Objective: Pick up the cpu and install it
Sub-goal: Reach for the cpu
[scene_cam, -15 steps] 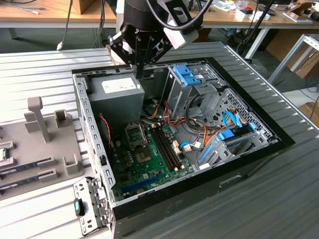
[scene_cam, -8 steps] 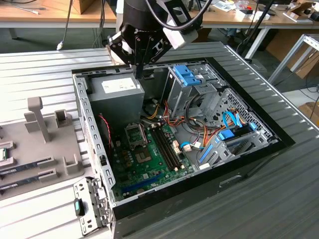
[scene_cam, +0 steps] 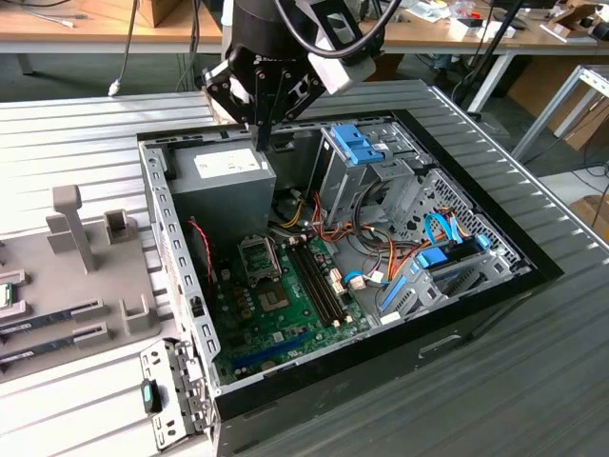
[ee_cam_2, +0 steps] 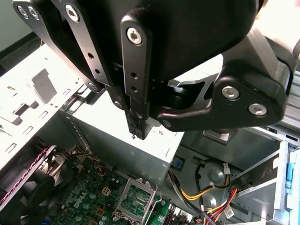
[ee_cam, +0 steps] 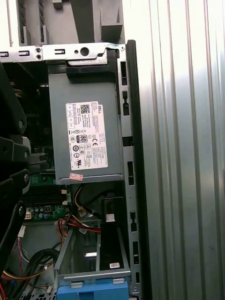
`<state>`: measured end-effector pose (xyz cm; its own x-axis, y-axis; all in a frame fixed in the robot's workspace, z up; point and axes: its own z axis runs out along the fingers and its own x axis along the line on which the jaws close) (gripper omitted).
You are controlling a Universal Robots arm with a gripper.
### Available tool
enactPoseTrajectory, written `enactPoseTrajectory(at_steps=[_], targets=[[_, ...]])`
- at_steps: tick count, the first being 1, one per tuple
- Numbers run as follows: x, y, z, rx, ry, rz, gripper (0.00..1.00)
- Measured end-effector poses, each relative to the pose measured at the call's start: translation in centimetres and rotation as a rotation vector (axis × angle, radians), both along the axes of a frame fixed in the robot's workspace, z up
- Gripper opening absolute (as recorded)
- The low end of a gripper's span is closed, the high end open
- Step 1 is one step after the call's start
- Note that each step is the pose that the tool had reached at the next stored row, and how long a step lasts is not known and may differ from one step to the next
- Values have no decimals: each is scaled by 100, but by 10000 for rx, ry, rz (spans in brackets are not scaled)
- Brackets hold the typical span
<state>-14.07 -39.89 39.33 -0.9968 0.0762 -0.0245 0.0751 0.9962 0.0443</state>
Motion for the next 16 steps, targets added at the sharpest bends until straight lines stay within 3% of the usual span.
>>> enactPoseTrajectory(at_steps=[16], targets=[[-70, 0, 0, 0, 0, -1, 11]])
